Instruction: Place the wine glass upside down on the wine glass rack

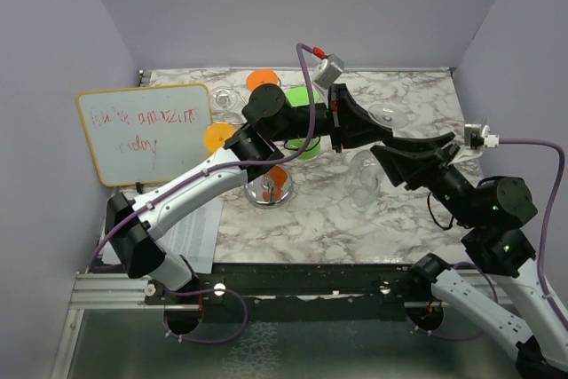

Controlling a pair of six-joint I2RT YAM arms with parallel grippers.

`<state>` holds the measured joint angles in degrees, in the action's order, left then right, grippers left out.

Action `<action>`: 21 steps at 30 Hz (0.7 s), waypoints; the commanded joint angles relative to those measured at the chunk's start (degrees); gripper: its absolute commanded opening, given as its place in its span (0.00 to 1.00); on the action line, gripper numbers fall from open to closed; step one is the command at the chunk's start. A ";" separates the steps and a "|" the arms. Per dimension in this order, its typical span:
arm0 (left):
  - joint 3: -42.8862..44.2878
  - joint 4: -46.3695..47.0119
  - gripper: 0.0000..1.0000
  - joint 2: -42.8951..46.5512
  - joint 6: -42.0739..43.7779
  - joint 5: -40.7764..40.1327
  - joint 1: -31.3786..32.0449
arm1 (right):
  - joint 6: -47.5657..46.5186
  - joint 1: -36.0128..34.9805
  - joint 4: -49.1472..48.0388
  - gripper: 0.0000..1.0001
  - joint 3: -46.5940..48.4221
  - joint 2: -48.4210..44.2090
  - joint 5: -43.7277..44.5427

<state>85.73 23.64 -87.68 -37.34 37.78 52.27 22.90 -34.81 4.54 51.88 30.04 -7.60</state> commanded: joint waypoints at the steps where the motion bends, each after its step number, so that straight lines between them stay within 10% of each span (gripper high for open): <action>1: -0.65 4.34 0.00 3.20 -1.02 1.42 0.20 | 1.23 0.09 1.11 0.51 -1.49 -0.65 1.36; 21: -3.12 10.30 0.00 4.19 2.09 7.21 2.44 | 1.71 0.07 -4.04 0.09 -1.60 3.84 -10.20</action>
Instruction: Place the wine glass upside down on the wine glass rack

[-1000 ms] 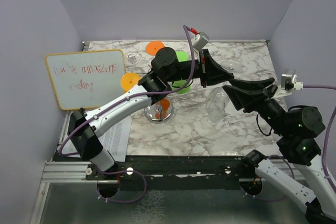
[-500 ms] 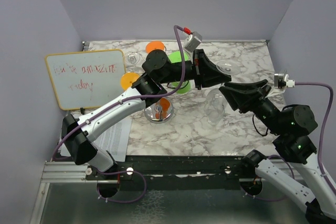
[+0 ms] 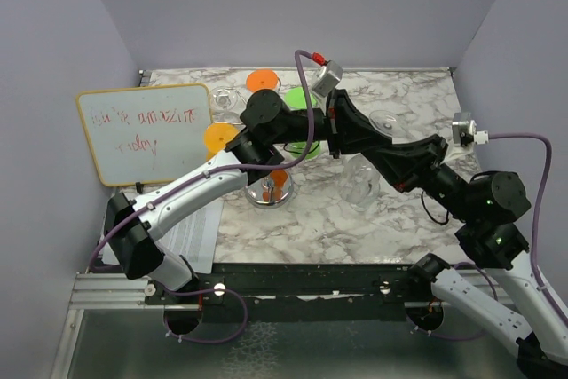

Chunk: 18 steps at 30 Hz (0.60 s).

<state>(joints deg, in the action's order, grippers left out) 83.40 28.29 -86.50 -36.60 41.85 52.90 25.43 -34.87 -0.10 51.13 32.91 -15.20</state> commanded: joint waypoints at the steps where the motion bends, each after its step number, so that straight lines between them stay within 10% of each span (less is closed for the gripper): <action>1: -1.05 5.78 0.00 3.15 1.62 2.77 1.85 | -0.96 0.12 0.57 0.02 -0.94 1.00 -2.79; 5: -2.37 5.89 0.03 4.29 2.44 -0.08 1.85 | -1.69 0.13 0.62 0.01 -1.40 0.36 -1.29; 9: -4.88 5.82 0.37 6.00 3.18 -4.01 1.85 | -2.46 0.13 0.58 0.01 -2.04 -1.23 2.16; 18: -12.23 -8.52 0.75 20.06 14.82 -15.29 1.24 | -4.18 0.09 2.90 0.01 -2.09 -1.58 6.43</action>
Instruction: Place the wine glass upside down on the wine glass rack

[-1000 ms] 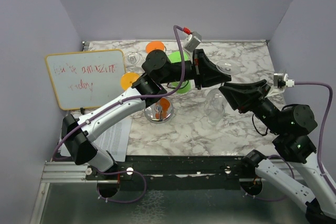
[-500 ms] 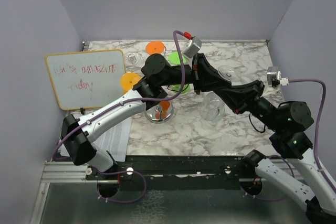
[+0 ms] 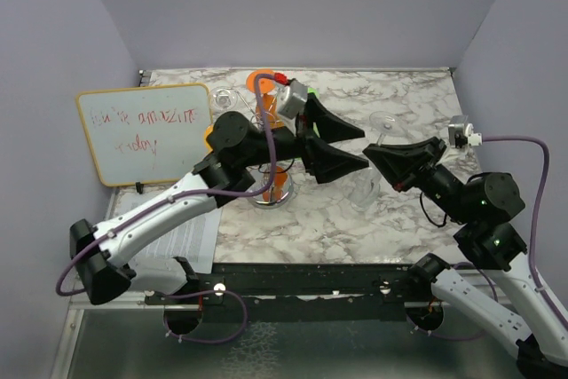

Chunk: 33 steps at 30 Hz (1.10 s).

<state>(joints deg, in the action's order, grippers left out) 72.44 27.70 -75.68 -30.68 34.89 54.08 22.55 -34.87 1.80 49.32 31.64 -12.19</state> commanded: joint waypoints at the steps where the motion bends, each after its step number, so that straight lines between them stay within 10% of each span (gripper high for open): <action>1: -0.84 -12.11 0.75 10.90 11.07 -10.88 0.06 | -1.42 0.14 0.96 0.01 -0.48 -0.02 3.33; 16: 2.18 -41.41 0.79 26.58 21.84 -52.10 0.12 | -2.38 0.08 -12.14 0.01 -6.97 10.23 1.70; 33: -0.23 -42.55 0.80 27.91 24.60 -58.38 0.15 | 0.92 0.07 -33.32 0.01 -8.39 26.47 -10.75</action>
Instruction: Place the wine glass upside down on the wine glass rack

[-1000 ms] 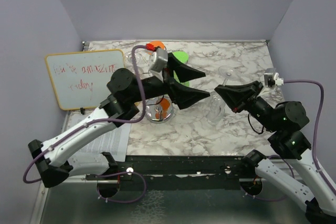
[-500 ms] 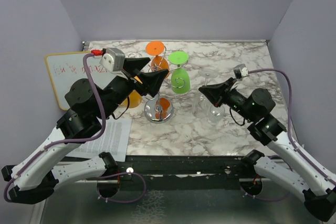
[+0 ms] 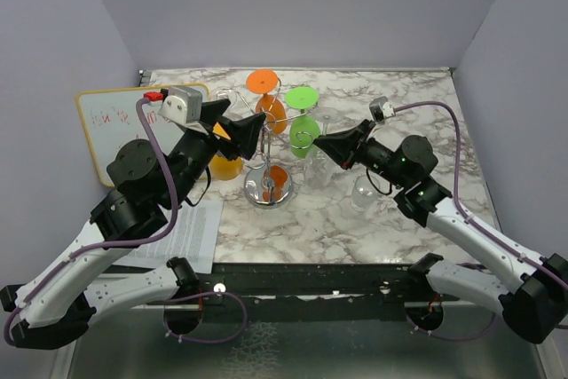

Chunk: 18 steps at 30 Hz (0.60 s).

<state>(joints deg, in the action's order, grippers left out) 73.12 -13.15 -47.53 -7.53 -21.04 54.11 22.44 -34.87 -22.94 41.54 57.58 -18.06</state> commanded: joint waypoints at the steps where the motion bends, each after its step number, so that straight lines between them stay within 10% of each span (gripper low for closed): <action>1: -1.07 -1.71 0.80 -0.28 1.46 -2.63 0.05 | 1.03 0.05 -8.92 0.01 -0.71 0.80 -5.30; 18: -0.72 -1.79 0.80 0.24 0.39 -1.11 0.08 | 0.33 -2.01 -8.27 0.01 1.71 7.05 -10.06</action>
<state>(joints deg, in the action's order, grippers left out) 72.51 -14.37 -47.86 -7.09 -22.02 54.11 23.07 -35.81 -28.23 41.17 63.40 -25.85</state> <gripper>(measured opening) 0.802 0.082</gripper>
